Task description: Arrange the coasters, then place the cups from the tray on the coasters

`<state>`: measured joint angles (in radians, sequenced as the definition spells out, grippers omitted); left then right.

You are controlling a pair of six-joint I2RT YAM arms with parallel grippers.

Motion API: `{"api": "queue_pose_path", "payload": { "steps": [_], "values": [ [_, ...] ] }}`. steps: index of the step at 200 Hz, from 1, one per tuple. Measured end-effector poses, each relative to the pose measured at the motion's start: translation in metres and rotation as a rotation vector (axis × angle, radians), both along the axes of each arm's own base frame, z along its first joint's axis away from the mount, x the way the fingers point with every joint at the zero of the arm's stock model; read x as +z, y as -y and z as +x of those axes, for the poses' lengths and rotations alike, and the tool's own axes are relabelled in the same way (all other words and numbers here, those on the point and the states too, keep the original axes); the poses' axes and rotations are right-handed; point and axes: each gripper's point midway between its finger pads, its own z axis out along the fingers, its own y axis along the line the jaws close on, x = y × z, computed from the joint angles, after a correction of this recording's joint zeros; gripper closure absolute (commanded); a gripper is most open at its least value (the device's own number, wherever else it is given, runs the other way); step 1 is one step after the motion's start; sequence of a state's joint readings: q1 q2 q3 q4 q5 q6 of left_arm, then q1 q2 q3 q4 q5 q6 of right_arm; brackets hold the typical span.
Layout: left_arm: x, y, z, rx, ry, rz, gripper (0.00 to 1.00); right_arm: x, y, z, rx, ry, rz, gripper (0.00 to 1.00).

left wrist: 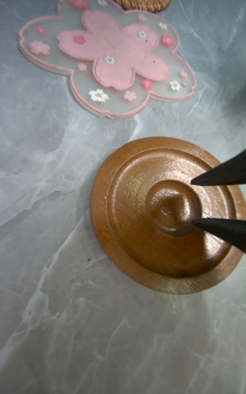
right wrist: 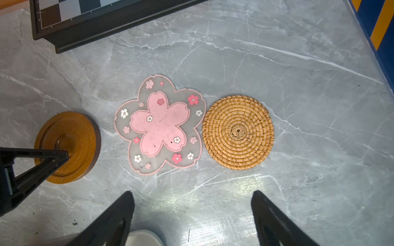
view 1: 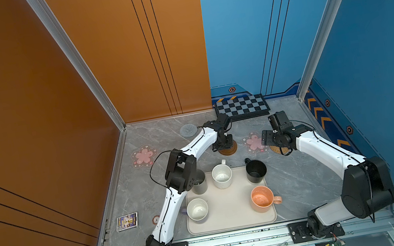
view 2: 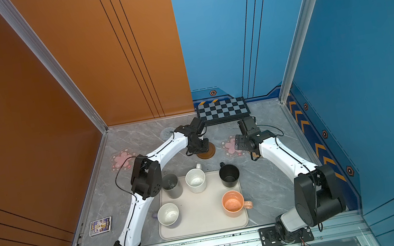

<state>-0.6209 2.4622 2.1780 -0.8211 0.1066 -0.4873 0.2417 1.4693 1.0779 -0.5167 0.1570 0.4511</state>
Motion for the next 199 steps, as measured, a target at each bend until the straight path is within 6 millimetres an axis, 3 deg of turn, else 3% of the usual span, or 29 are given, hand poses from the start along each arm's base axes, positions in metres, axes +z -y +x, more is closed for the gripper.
{"api": "queue_pose_path", "payload": {
  "steps": [66,132,158,199],
  "values": [
    [-0.006,-0.001,0.031,0.034,0.029,-0.030,0.79,-0.024,-0.003,0.000,0.009,-0.068,-0.004,0.20],
    [-0.005,-0.050,0.083,0.167,0.075,-0.047,0.80,-0.041,-0.006,0.007,0.015,-0.114,-0.004,0.22],
    [-0.005,-0.067,0.096,0.208,0.086,-0.042,0.80,-0.044,-0.008,0.009,0.018,-0.121,0.000,0.22],
    [-0.004,-0.074,0.106,0.223,0.099,-0.050,0.79,-0.048,-0.010,0.008,0.023,-0.133,0.005,0.22]
  ]
}}
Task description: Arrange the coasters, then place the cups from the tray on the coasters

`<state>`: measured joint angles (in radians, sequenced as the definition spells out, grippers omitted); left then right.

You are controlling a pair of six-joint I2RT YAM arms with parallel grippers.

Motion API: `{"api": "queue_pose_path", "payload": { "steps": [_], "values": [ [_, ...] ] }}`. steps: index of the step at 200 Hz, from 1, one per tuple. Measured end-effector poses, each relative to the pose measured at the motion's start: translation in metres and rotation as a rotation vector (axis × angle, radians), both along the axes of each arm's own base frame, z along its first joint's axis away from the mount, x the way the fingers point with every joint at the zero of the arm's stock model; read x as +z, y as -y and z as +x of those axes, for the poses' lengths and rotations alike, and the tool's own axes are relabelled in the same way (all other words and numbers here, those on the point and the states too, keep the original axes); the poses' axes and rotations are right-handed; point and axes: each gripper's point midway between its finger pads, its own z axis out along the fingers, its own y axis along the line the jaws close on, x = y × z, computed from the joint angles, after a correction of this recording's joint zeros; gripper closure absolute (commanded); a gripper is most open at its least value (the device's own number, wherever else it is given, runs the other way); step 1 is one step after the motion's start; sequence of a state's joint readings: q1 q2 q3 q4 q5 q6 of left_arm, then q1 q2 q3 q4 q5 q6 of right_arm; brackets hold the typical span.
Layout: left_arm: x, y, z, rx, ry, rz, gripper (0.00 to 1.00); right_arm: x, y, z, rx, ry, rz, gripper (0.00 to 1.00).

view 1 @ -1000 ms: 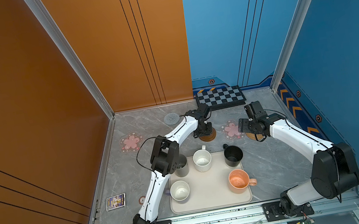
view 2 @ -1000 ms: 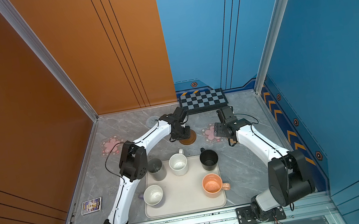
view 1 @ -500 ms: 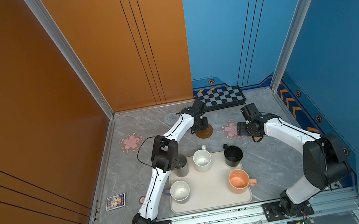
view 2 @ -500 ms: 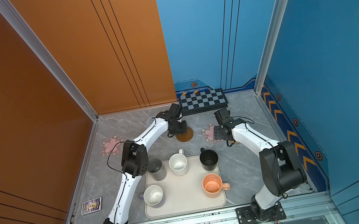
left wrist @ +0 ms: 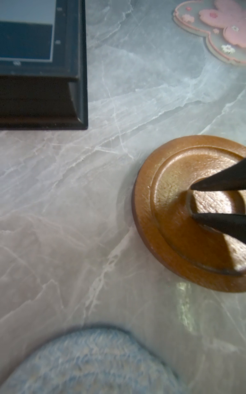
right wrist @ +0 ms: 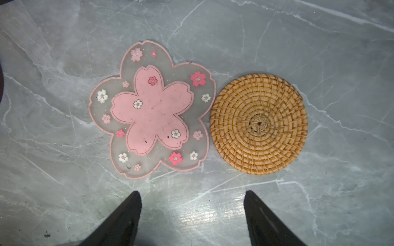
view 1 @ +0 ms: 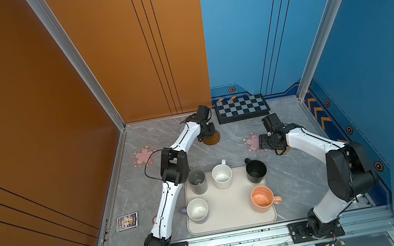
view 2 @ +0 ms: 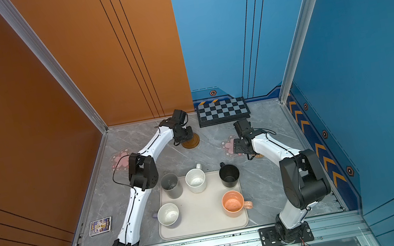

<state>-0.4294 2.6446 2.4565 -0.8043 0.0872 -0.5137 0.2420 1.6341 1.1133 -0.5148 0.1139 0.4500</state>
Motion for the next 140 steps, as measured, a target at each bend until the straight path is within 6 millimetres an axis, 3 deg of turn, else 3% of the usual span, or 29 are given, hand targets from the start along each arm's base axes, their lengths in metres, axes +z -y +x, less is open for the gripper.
{"api": "queue_pose_path", "payload": {
  "steps": [54,90,114,140],
  "values": [
    [0.001,0.003,0.000,-0.007,0.002,-0.004,0.77,0.002,0.000,0.000,0.000,0.005,0.005,0.22],
    [0.005,0.009,-0.005,-0.047,0.004,-0.008,0.69,0.017,0.012,0.000,-0.033,0.045,-0.001,0.23],
    [0.028,0.016,-0.015,-0.091,0.022,-0.015,0.65,0.020,0.017,-0.003,-0.047,0.055,-0.001,0.26],
    [0.078,0.016,-0.029,-0.126,0.069,-0.039,0.63,0.012,0.013,-0.006,-0.038,0.033,0.000,0.29]
  ]
}}
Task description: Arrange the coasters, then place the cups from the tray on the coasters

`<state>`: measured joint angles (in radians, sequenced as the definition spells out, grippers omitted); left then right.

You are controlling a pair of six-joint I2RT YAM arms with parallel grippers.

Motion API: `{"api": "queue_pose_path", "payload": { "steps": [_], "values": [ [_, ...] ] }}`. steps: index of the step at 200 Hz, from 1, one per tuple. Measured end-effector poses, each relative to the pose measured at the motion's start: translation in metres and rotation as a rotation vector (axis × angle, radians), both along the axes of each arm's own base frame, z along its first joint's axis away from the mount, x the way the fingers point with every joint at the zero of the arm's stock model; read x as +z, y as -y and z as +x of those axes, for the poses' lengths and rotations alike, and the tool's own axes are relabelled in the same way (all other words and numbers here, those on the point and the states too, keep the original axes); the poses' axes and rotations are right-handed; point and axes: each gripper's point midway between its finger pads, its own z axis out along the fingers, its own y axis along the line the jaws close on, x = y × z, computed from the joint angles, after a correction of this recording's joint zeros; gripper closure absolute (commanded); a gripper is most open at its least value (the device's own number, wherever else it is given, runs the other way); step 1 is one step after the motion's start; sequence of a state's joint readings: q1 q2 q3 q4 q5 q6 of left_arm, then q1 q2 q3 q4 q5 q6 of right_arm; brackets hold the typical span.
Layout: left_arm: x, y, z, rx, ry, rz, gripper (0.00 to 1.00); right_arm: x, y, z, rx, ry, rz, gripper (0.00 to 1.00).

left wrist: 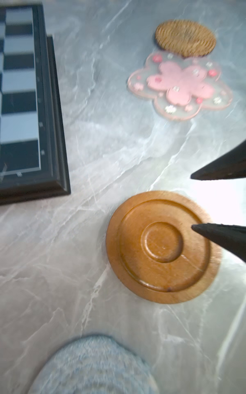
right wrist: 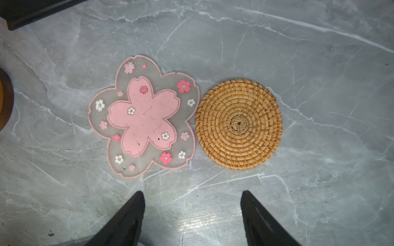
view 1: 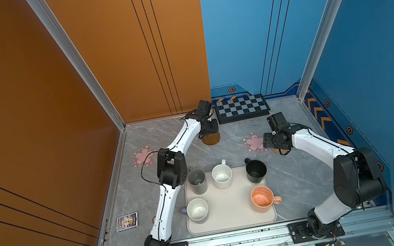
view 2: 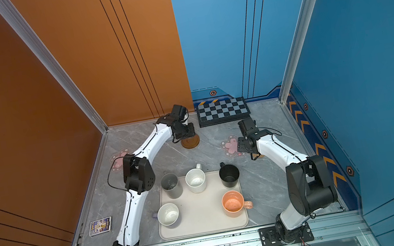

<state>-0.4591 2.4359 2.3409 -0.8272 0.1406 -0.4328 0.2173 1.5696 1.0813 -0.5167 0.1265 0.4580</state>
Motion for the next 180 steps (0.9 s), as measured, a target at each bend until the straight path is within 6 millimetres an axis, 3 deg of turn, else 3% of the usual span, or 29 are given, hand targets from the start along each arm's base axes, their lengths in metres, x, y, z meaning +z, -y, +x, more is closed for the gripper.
{"api": "queue_pose_path", "payload": {
  "steps": [26,54,93,130,180],
  "values": [
    [0.058,-0.009,-0.018,-0.021,0.073,-0.024,0.62,-0.017,-0.013,-0.003,0.030,-0.046,-0.009,0.31],
    [0.088,-0.023,-0.041,-0.021,0.099,-0.023,0.62,-0.039,-0.029,-0.006,0.067,-0.103,-0.025,0.35],
    [0.073,-0.041,-0.060,-0.010,0.058,0.029,0.62,-0.058,-0.040,-0.002,0.089,-0.149,-0.040,0.43],
    [0.056,-0.055,-0.065,0.011,0.017,0.066,0.62,-0.073,-0.050,0.004,0.098,-0.179,-0.045,0.47],
    [0.061,-0.065,-0.062,0.037,0.030,0.072,0.62,-0.078,-0.062,0.014,0.091,-0.186,-0.014,0.54]
  ]
}}
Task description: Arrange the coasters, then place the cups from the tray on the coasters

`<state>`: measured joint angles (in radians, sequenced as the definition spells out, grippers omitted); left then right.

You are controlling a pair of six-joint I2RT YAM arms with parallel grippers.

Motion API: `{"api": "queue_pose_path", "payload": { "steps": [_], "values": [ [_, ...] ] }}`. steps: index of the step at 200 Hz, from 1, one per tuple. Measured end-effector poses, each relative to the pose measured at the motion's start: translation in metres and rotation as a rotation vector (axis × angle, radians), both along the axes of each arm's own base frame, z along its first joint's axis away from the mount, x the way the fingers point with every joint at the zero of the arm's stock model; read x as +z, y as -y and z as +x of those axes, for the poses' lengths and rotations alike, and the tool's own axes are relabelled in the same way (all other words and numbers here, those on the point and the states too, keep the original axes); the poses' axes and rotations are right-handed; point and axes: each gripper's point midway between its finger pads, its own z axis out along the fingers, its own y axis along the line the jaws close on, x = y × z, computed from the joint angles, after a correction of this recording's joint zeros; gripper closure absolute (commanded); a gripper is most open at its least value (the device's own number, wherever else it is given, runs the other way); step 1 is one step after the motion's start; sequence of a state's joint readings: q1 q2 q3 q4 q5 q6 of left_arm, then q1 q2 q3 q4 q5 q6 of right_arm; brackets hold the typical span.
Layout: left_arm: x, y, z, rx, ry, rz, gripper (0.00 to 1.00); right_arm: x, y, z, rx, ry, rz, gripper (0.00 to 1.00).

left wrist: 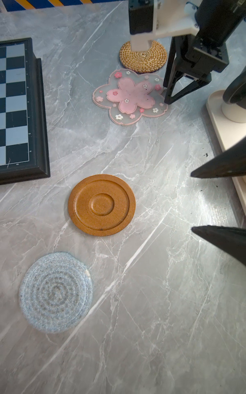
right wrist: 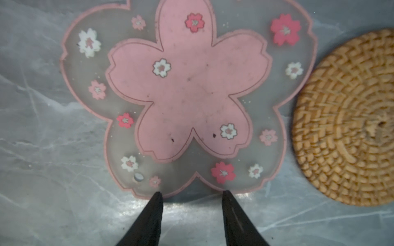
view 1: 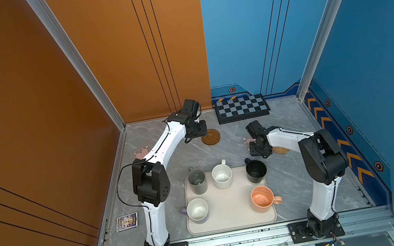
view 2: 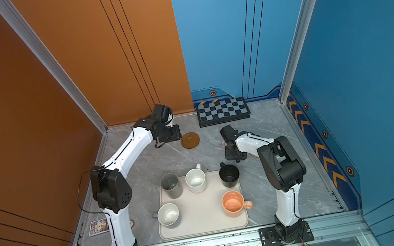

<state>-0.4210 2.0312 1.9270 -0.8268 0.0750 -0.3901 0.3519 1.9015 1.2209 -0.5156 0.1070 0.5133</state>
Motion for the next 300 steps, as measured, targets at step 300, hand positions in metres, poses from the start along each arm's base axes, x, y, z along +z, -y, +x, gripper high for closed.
{"api": "queue_pose_path", "payload": {
  "steps": [300],
  "values": [
    [0.003,-0.019,-0.037,0.037,-0.015,0.040,0.63,0.063,0.090,0.027,-0.236,0.189,0.001,0.43]
  ]
}}
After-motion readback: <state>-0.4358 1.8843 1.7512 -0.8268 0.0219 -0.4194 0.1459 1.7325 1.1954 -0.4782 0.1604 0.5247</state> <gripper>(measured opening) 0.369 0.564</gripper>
